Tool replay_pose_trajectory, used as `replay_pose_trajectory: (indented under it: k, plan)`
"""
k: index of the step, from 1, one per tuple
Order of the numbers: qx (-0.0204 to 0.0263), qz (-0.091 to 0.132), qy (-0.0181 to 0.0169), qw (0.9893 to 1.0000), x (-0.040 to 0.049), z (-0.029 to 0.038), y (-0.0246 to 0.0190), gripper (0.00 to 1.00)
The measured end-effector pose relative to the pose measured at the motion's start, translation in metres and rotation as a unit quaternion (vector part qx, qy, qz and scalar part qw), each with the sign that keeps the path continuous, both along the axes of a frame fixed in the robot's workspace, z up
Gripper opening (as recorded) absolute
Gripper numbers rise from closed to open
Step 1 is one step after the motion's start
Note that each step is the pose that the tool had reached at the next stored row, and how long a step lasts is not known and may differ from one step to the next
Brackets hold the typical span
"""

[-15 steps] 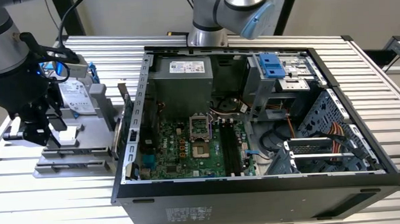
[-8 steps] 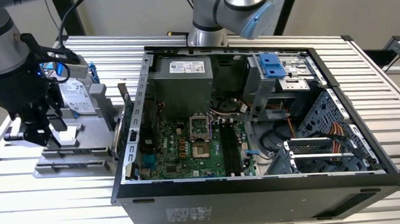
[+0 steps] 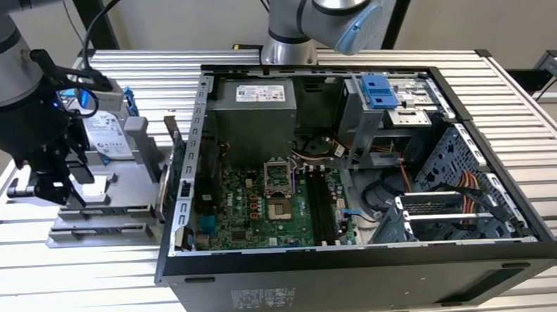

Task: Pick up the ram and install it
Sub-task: 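Pick up the ram and move it above insertion slot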

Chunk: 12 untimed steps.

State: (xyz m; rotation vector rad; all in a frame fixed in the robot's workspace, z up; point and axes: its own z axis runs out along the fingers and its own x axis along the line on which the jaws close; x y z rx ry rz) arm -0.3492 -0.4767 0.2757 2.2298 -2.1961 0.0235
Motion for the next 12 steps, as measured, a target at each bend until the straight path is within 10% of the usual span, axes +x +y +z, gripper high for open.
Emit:
replay_pose_trajectory:
  k: [12]
  plan:
    - [0.0,0.0,0.0,1.0,0.0,-0.0022,0.0,1.0]
